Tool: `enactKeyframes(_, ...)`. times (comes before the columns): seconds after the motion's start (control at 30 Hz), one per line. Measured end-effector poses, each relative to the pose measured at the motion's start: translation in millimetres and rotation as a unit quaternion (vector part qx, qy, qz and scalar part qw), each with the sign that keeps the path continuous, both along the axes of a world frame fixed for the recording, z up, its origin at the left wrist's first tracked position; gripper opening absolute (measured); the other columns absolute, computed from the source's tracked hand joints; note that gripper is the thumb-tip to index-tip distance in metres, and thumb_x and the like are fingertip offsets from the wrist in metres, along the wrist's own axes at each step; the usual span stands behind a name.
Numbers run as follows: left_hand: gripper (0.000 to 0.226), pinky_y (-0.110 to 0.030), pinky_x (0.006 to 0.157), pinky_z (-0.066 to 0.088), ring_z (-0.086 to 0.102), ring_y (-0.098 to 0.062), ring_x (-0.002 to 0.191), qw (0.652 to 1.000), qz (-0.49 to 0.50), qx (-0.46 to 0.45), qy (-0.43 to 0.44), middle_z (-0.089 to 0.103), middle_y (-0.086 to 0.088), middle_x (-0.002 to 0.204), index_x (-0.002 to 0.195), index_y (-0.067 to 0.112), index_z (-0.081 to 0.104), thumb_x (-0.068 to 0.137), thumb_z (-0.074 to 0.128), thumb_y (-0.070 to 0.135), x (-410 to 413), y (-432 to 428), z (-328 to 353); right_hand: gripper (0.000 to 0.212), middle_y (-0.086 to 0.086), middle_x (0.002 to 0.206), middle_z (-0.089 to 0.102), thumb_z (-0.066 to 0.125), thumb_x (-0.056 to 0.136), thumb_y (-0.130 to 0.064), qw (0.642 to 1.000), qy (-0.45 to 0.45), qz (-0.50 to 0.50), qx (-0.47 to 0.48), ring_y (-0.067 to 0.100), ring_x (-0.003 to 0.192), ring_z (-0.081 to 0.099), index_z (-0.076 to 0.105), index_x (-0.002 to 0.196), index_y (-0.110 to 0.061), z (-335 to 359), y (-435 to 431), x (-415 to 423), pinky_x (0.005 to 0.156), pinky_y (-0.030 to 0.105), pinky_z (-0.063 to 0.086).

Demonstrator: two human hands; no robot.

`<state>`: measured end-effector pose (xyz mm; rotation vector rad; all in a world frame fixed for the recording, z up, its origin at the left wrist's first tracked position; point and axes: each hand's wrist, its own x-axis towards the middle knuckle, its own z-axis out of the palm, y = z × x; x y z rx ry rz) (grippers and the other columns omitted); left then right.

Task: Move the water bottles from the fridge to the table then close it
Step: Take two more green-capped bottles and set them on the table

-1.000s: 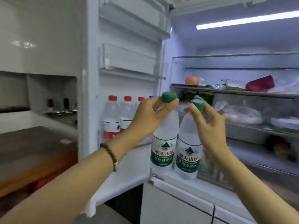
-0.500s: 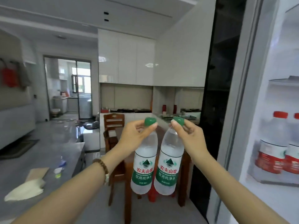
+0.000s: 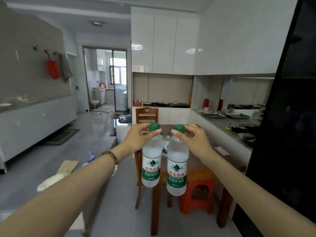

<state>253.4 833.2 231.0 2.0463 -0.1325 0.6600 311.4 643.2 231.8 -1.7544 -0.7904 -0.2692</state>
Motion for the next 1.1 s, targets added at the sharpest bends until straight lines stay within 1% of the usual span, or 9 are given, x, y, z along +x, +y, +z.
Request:
enactKeyframes(0.13, 0.025, -0.033, 0.075, 0.052, 0.063, -0.029, 0.080, 0.998, 0.003, 0.051, 0.045, 0.070, -0.016, 0.091, 0.094, 0.014, 0.071, 0.081, 0.067, 0.035, 76.6, 26.7, -23.2, 0.020, -0.005, 0.075, 0.048, 0.076, 0.074, -0.023, 0.999, 0.004, -0.017, -0.027, 0.010, 0.070, 0.044, 0.070, 0.094, -0.024, -15.1, 9.0, 80.3, 0.062, 0.010, 0.038)
enactKeyframes(0.23, 0.015, -0.010, 0.063, 0.048, 0.063, -0.002, 0.067, 0.994, -0.027, 0.058, 0.085, 0.070, 0.010, 0.077, 0.095, 0.020, 0.070, 0.082, 0.067, 0.027, 137.7, 48.0, -42.1, 0.019, 0.000, 0.082, 0.053, 0.076, 0.074, -0.028, 0.997, 0.002, -0.038, -0.070, 0.014, 0.075, 0.049, 0.069, 0.092, -0.027, -33.1, 17.9, 143.1, 0.069, 0.021, 0.043)
enactKeyframes(0.3, 0.015, -0.009, 0.061, 0.047, 0.061, 0.004, 0.065, 0.990, -0.039, 0.081, 0.104, 0.066, 0.020, 0.069, 0.096, 0.020, 0.069, 0.082, 0.067, 0.024, 179.0, 63.4, -55.7, 0.020, 0.002, 0.084, 0.056, 0.076, 0.073, -0.032, 0.993, 0.001, -0.060, -0.099, 0.020, 0.079, 0.054, 0.069, 0.091, -0.025, -47.0, 28.2, 182.7, 0.076, 0.033, 0.047)
enactKeyframes(0.43, 0.026, -0.029, 0.086, 0.052, 0.064, -0.011, 0.085, 0.984, -0.048, 0.104, 0.138, 0.071, -0.002, 0.101, 0.102, 0.012, 0.071, 0.078, 0.071, 0.024, 262.9, 99.2, -86.2, 0.020, -0.001, 0.081, 0.055, 0.075, 0.074, -0.034, 0.986, 0.036, -0.080, -0.139, 0.022, 0.081, 0.054, 0.070, 0.091, -0.024, -70.8, 57.1, 255.4, 0.075, 0.034, 0.046)
enactKeyframes(0.57, 0.030, -0.025, 0.083, 0.050, 0.064, -0.016, 0.092, 0.980, -0.050, 0.053, 0.187, 0.069, -0.004, 0.106, 0.107, 0.010, 0.068, 0.079, 0.071, 0.021, 329.8, 127.7, -107.8, 0.030, -0.002, 0.084, 0.054, 0.076, 0.075, -0.022, 0.984, 0.081, -0.082, -0.134, 0.015, 0.080, 0.050, 0.070, 0.102, -0.010, -100.4, 86.4, 316.4, 0.064, 0.009, 0.039)
enactKeyframes(0.7, 0.033, -0.037, 0.091, 0.052, 0.065, -0.022, 0.097, 0.976, -0.024, -0.029, 0.214, 0.070, -0.007, 0.106, 0.107, 0.009, 0.067, 0.076, 0.073, 0.017, 384.5, 149.2, -134.4, 0.034, 0.001, 0.090, 0.054, 0.074, 0.076, -0.009, 0.981, 0.130, -0.071, -0.126, 0.017, 0.086, 0.052, 0.066, 0.108, 0.000, -129.1, 114.6, 374.1, 0.064, 0.002, 0.041)
enactKeyframes(0.77, 0.032, -0.026, 0.082, 0.052, 0.063, -0.016, 0.090, 0.975, -0.030, -0.026, 0.219, 0.068, -0.004, 0.104, 0.109, 0.007, 0.066, 0.078, 0.071, 0.014, 407.1, 153.5, -148.3, 0.035, -0.007, 0.084, 0.050, 0.072, 0.077, -0.005, 0.979, 0.152, -0.061, -0.122, 0.012, 0.080, 0.051, 0.064, 0.111, 0.001, -143.6, 128.5, 403.0, 0.062, -0.002, 0.038)
enactKeyframes(0.87, 0.023, -0.016, 0.071, 0.046, 0.059, -0.010, 0.082, 0.978, -0.019, -0.010, 0.206, 0.066, 0.001, 0.096, 0.102, 0.011, 0.068, 0.080, 0.070, 0.017, 435.4, 156.5, -166.3, 0.032, -0.011, 0.082, 0.048, 0.074, 0.076, -0.009, 0.976, 0.162, -0.048, -0.138, 0.011, 0.079, 0.052, 0.066, 0.107, -0.003, -166.9, 146.3, 443.0, 0.069, 0.009, 0.041)
enactKeyframes(1.1, 0.024, -0.032, 0.086, 0.049, 0.062, -0.019, 0.093, 0.973, 0.020, 0.022, 0.230, 0.070, 0.000, 0.103, 0.099, 0.012, 0.071, 0.079, 0.071, 0.025, 489.1, 161.2, -211.6, 0.034, 0.008, 0.097, 0.056, 0.076, 0.074, -0.009, 0.972, 0.160, -0.007, -0.175, 0.019, 0.085, 0.056, 0.067, 0.106, -0.003, -211.9, 168.7, 517.2, 0.076, 0.025, 0.045)
